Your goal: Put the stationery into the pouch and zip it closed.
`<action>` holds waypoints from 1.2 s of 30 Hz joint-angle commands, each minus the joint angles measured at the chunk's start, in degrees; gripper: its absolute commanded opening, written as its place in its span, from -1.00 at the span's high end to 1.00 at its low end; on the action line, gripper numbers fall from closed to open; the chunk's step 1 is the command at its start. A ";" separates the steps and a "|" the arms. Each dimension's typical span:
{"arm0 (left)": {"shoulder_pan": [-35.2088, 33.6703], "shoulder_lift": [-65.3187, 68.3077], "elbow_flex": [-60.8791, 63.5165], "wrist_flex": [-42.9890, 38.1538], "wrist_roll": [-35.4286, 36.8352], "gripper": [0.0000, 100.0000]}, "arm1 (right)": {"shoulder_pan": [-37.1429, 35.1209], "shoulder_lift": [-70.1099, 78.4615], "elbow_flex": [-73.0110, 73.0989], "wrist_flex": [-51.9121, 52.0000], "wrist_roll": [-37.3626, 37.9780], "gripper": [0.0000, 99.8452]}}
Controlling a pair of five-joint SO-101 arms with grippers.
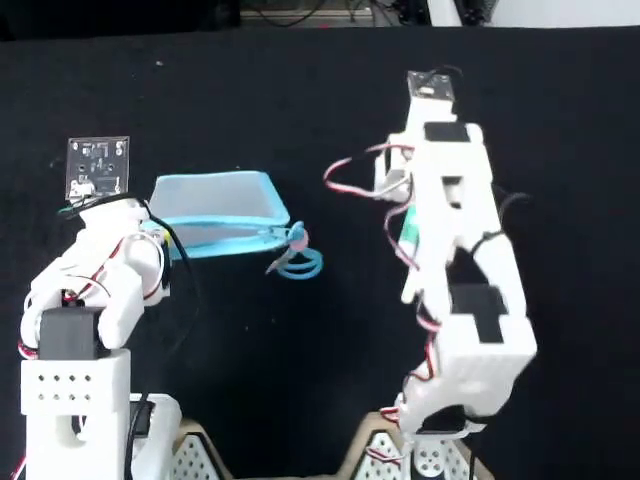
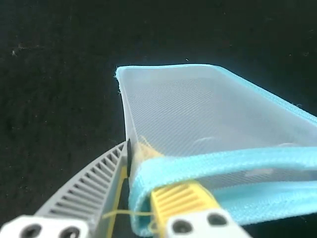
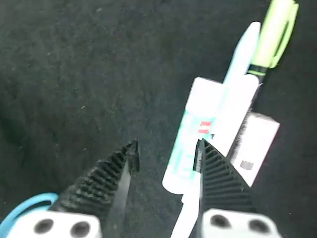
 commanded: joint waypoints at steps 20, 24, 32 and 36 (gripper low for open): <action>0.57 -1.41 -1.19 -0.53 0.53 0.94 | 2.55 36.35 -51.47 24.97 -0.35 0.94; 0.57 -1.41 -1.19 -0.53 0.53 0.94 | 2.55 40.40 -56.57 27.60 2.46 0.98; 0.57 -1.49 -1.19 -0.53 0.53 0.94 | -2.73 23.16 -34.95 27.69 5.63 0.98; 0.57 -1.49 -1.19 -0.53 0.53 0.94 | -5.98 3.56 -19.21 26.02 5.71 0.98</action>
